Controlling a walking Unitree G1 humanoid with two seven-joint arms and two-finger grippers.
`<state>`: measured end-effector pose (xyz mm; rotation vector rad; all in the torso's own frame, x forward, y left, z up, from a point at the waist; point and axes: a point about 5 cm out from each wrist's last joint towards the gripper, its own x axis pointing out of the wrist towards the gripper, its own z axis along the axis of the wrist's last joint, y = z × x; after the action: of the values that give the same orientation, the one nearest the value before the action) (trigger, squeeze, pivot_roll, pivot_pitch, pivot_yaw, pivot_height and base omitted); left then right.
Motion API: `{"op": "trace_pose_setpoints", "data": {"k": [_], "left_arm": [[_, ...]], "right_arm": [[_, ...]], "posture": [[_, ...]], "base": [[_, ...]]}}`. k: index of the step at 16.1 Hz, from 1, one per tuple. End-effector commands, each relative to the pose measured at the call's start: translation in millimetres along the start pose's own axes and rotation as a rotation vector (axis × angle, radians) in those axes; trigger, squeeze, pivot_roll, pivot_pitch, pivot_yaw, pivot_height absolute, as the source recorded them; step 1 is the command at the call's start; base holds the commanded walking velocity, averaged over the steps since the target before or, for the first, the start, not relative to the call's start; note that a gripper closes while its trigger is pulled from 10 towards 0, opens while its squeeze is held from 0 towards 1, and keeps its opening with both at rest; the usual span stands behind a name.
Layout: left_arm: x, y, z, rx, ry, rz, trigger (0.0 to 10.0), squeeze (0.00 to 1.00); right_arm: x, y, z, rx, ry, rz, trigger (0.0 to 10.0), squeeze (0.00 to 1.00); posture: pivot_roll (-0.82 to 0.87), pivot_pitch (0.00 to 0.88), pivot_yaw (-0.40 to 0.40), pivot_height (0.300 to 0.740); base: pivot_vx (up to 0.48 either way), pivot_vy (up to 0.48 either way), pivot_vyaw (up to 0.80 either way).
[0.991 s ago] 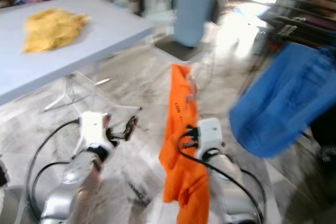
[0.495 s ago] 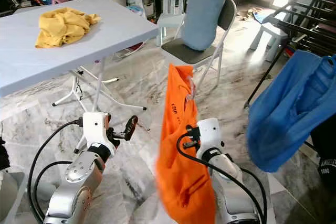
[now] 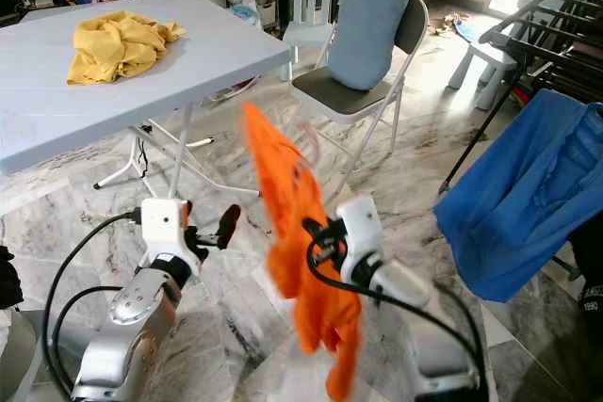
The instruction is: Hang hanger
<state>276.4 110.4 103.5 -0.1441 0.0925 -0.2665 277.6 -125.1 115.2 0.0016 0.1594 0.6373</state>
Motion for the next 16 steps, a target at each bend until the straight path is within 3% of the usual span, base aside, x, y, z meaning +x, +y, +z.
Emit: {"op": "trace_pose_setpoints", "data": {"k": [1, 12, 14, 16], "left_arm": [[2.6, -2.5, 3, 0.026, -0.016, -0.019, 10.0, 0.00], [3.7, -0.1, 2, 0.037, -0.013, -0.006, 10.0, 0.00], [4.1, -0.7, 1, 0.038, -0.010, -0.010, 10.0, 0.00], [4.1, -1.2, 2, 0.038, -0.015, -0.014, 10.0, 0.00]], "right_arm": [[2.1, 3.2, 15, -0.029, -0.057, 0.031, 10.0, 0.00], [4.8, 1.6, 15, -0.016, -0.057, -0.016, 10.0, 0.00], [4.8, 4.1, 13, -0.008, -0.053, -0.010, 10.0, 0.00], [4.9, 14.0, 8, 0.023, -0.030, 0.042, 10.0, 0.00]], "posture": [[-0.14, 0.023, 0.006, 0.740], [-0.13, 0.023, 0.010, 0.740], [-0.13, 0.024, 0.011, 0.740], [-0.13, 0.024, 0.011, 0.740]], "base": [[0.000, 0.000, 0.00], [0.000, 0.000, 0.79], [0.000, 0.000, 0.80], [0.000, 0.000, 0.00]]}}
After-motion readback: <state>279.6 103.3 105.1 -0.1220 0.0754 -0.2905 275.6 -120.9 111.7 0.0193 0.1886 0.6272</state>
